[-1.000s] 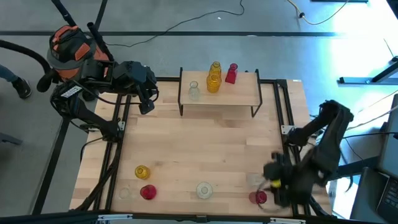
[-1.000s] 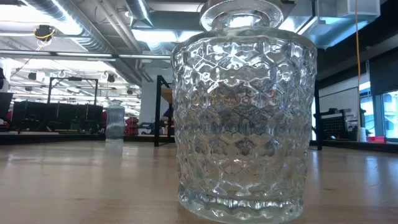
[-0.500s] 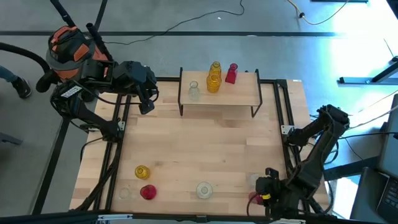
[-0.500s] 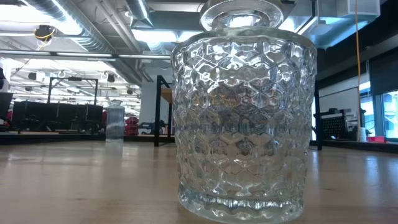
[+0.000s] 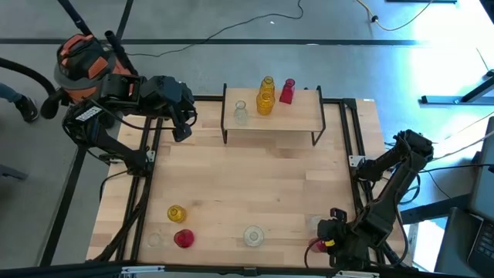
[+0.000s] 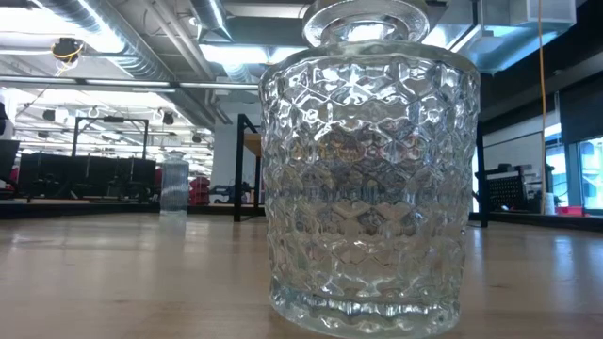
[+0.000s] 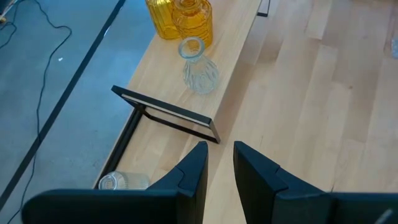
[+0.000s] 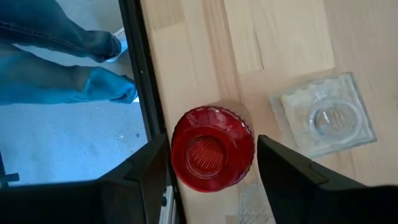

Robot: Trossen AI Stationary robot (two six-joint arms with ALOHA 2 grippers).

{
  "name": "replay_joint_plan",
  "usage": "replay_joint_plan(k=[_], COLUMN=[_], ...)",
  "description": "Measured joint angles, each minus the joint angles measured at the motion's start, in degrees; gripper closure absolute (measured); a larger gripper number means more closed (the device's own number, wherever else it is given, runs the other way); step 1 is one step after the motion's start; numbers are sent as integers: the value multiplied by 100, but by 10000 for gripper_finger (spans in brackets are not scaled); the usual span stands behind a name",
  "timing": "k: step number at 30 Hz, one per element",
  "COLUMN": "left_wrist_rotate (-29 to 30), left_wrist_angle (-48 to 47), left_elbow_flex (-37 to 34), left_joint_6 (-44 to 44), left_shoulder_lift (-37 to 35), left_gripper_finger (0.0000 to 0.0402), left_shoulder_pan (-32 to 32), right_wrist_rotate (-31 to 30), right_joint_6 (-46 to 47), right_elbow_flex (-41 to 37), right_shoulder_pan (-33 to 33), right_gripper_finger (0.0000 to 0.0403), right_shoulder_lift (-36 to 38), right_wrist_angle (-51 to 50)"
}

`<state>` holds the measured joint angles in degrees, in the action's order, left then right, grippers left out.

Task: Sort vases onto shelf
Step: Put the red vase on the shelf aligned with the other red vase

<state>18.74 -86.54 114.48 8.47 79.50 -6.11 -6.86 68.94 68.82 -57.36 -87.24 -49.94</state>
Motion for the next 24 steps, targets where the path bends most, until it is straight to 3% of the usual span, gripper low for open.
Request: replay_joint_plan(k=[6,15,24], left_wrist_rotate=[0,2,3], left_wrist_angle=[-2,-1,0], left_elbow_flex=[0,0,0], left_joint_6=[15,15,33], left_shoulder_lift=[0,-1,0], left_gripper_finger=[333,333,333], left_shoulder_pan=[1,1,2], right_wrist_rotate=[-6,-111,-359], right_joint_6=[-60,-43,-157], right_elbow_flex=[0,24,93], right_shoulder_pan=[0,20,272], right_gripper_finger=[207,320,320], right_shoulder_lift=[-60,-149,-151], right_wrist_angle=[-4,114,34])
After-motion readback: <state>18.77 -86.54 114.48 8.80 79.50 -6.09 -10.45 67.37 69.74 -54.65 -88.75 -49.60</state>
